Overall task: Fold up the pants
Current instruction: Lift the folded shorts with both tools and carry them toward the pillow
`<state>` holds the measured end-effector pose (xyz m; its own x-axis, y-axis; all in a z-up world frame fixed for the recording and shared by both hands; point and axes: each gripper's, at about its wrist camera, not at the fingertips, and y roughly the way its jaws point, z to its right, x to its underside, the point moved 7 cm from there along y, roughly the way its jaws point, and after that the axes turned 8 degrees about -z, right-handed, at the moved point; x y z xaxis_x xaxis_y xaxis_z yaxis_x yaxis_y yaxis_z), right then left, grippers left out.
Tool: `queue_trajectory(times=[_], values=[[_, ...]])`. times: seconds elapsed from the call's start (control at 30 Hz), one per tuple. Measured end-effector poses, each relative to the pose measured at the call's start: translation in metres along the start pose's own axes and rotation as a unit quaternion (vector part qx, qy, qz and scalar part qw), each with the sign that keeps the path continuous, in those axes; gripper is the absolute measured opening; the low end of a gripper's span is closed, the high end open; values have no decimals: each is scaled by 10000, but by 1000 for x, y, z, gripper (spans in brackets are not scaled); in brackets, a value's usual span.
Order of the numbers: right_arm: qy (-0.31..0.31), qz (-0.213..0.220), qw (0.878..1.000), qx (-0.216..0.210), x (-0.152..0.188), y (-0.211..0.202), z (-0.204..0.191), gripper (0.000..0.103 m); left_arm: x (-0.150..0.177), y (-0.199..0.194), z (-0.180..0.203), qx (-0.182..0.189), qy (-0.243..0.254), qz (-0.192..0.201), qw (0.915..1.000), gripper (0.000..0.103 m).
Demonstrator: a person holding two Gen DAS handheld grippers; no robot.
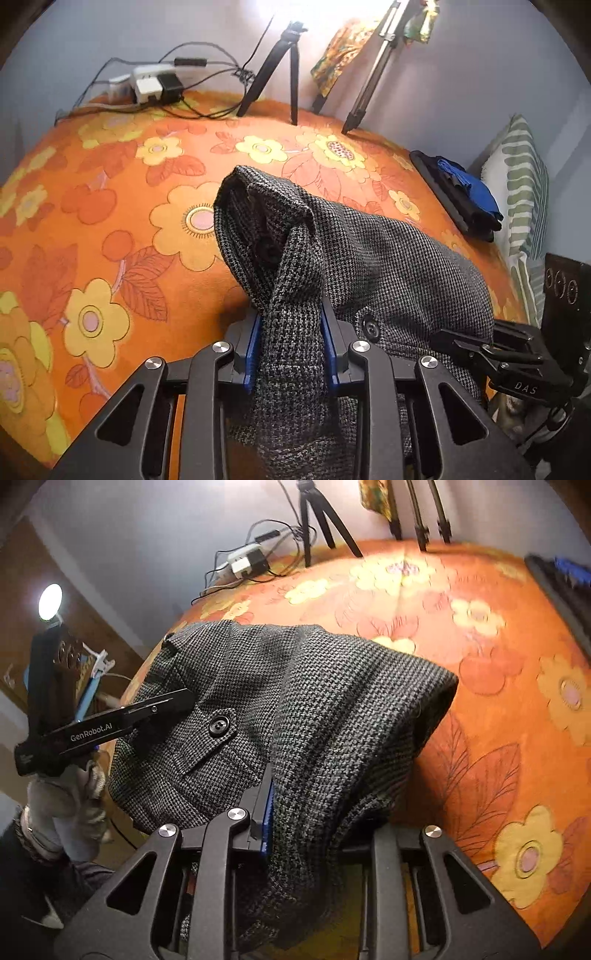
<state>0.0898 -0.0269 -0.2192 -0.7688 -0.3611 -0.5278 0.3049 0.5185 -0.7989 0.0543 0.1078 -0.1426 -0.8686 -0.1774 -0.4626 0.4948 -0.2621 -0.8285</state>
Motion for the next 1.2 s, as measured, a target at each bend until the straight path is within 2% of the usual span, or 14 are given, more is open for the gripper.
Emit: queue_trajectory(times=[0.33, 0.67, 0.93, 1.2], values=[[-285, 457, 9978, 375, -4, -39, -4, 23, 0, -19, 43, -12, 461, 383, 9982, 25], [-218, 917, 9932, 688, -2, -82, 20, 23, -10, -25, 91, 175, 791, 642, 9946, 23], [-66, 1158, 9886, 956, 6, -114, 48, 23, -23, -17, 136, 405, 1023, 699, 9915, 23], [306, 1400, 9826, 1182, 5, -156, 94, 23, -44, -2, 191, 749, 1283, 744, 9861, 23]])
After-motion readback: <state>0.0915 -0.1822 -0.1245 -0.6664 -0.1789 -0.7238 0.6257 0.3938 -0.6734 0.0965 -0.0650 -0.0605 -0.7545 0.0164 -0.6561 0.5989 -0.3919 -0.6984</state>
